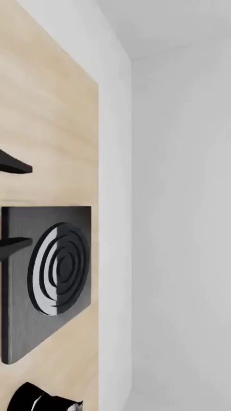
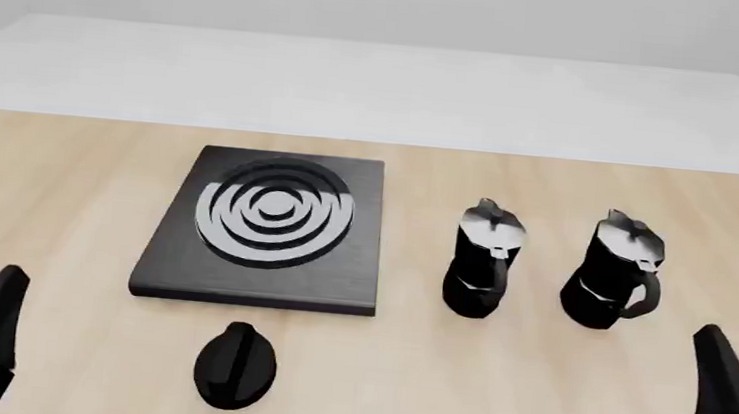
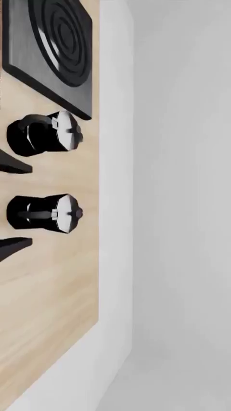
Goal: Put the right moka pot on the stove.
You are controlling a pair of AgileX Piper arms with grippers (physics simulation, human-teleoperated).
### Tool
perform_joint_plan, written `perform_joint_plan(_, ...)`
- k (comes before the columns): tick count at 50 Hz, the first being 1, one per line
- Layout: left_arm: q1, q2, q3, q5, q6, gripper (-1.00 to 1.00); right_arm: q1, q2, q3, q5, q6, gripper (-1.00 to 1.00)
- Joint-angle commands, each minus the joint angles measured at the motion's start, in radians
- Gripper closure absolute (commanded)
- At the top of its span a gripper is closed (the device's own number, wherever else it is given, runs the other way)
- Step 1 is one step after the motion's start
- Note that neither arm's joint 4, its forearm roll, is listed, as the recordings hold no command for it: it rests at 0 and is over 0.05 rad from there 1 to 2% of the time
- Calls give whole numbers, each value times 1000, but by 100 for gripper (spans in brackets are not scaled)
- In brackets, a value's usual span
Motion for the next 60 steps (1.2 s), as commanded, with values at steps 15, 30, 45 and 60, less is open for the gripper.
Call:
perform_joint_plan(15, 0, 26, 0, -25, 0, -100, 19, 206, -11, -165, -49, -100)
perform_joint_plan(30, 0, 25, 0, -24, 0, -100, 2, 435, -28, -293, -50, -100)
perform_joint_plan(45, 0, 25, 0, -24, 0, -100, -14, 602, -10, -407, -93, -100)
perform_joint_plan(60, 0, 25, 0, -24, 0, -100, -3, 801, -1, -563, -101, -100)
